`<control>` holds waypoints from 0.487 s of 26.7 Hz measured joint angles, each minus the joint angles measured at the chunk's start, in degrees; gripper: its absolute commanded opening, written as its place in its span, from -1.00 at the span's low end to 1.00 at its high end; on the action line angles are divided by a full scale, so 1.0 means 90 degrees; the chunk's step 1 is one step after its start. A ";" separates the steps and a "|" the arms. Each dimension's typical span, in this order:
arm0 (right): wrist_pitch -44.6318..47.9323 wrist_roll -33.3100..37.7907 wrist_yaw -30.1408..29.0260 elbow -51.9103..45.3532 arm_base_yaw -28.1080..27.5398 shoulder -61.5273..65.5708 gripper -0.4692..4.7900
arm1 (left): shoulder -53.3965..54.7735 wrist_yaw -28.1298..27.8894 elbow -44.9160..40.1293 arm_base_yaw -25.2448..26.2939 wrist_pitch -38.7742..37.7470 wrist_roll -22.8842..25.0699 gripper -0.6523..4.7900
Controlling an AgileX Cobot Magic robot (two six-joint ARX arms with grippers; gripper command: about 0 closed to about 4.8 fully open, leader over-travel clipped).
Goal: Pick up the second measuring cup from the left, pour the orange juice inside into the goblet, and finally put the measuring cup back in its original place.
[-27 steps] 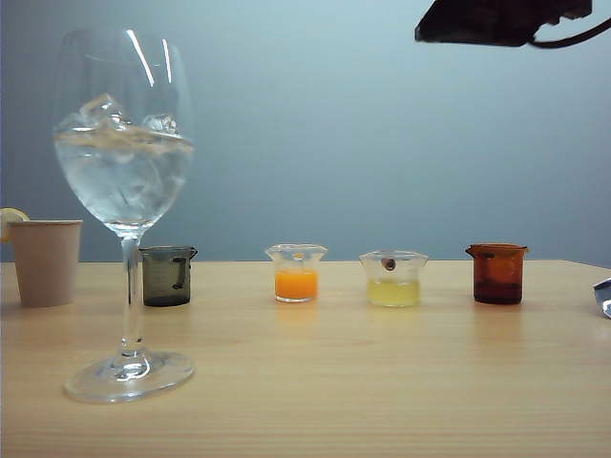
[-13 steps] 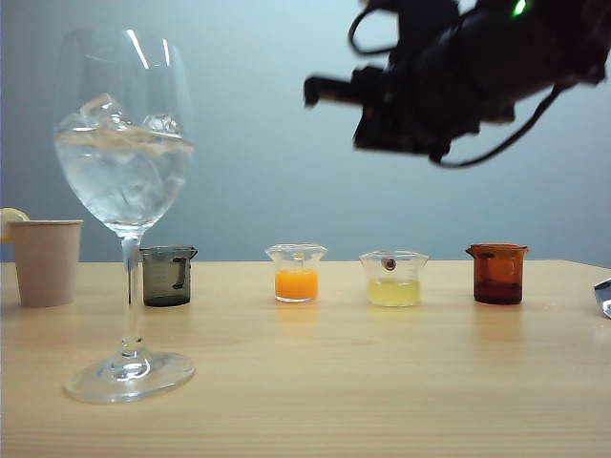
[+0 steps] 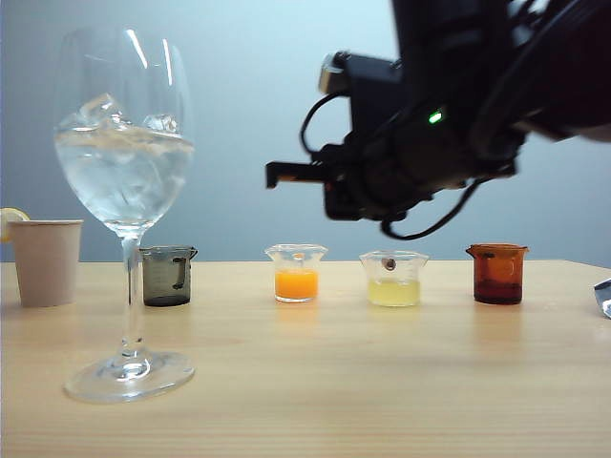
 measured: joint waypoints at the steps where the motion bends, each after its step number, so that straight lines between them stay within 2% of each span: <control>1: 0.0041 0.0002 -0.0007 0.0211 0.0002 0.0240 -0.83 | 0.0000 -0.0002 0.0000 0.0000 0.0000 0.0000 -0.78; 5: 0.0068 0.0007 -0.0005 0.0510 -0.0007 0.0799 -0.80 | 0.0005 -0.0002 0.0000 0.0000 0.0000 0.0000 -0.78; 6: 0.0053 0.0019 -0.0007 0.0539 -0.0005 0.0899 -0.66 | 0.0005 0.0000 0.0000 0.0000 0.0000 0.0000 -0.78; 7: 0.0027 0.0068 -0.0007 0.0568 -0.0005 0.0964 -0.18 | 0.0005 0.0000 0.0000 0.0000 0.0000 -0.0002 -0.78; 8: 0.0039 0.0257 -0.0007 0.0648 -0.0005 0.1088 0.16 | 0.0005 0.0000 0.0000 0.0000 0.0000 -0.0002 -0.78; 12: 0.0039 0.0600 -0.0005 0.0928 -0.0007 0.1401 0.65 | 0.0005 -0.0002 0.0000 0.0000 0.0000 0.0000 -0.78; 13: 0.0039 0.0605 -0.0002 0.0998 -0.0007 0.1472 0.70 | 0.0005 -0.0002 0.0000 0.0000 0.0000 0.0000 -0.78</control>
